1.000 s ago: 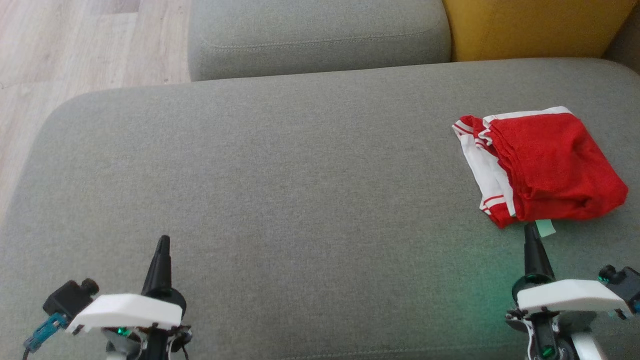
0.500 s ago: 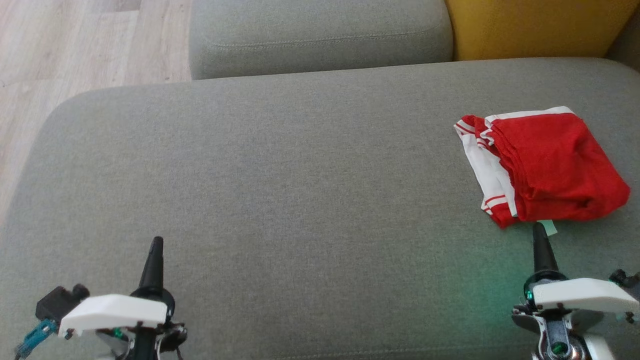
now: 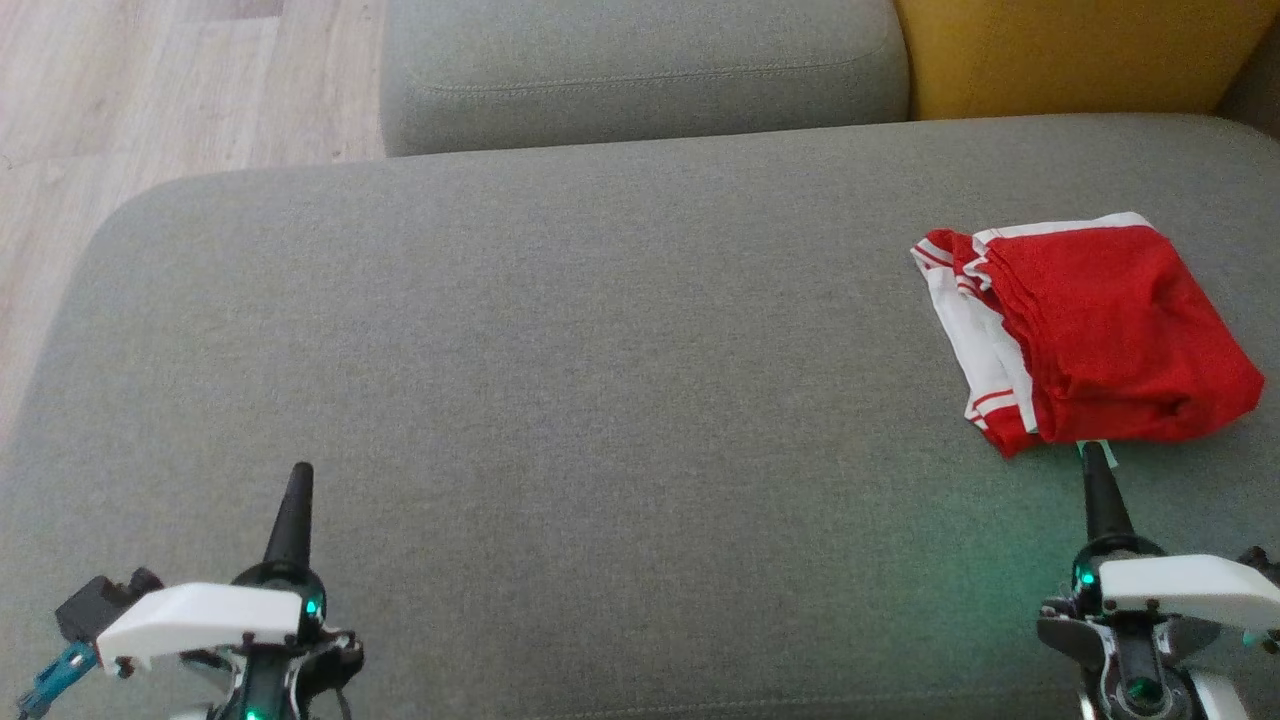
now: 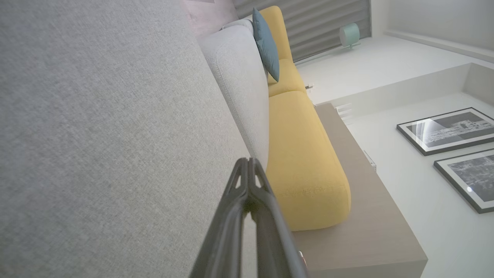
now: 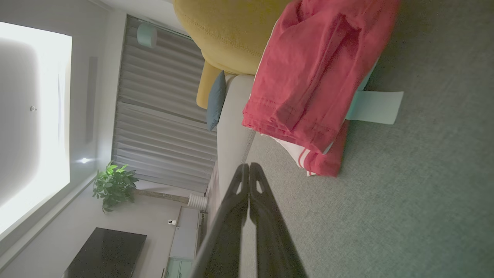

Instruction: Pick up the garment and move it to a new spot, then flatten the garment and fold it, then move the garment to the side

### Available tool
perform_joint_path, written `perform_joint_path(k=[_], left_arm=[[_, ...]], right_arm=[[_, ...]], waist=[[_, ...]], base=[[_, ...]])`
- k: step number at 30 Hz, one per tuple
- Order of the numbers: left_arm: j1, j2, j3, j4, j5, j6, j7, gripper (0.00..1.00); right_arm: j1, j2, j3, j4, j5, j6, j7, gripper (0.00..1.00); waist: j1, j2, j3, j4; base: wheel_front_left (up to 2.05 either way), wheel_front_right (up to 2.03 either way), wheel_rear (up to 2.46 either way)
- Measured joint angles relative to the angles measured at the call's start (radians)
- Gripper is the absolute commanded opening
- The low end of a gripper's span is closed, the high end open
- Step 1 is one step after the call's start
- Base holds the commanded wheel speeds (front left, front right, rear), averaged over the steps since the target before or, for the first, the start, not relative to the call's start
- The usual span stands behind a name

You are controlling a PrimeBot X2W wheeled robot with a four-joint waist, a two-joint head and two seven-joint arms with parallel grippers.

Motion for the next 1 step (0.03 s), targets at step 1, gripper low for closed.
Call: perform_joint_path(k=[1], left_arm=[[0.0, 0.0, 0.0, 0.0, -0.01, -0.002, 0.005, 0.0]], right_arm=[[0.0, 0.0, -0.002, -0.001, 0.011, 0.0, 0.001, 0.0]], waist=[[0.0, 0.0, 0.0, 0.0]], base=[[0.0, 0.0, 0.0]])
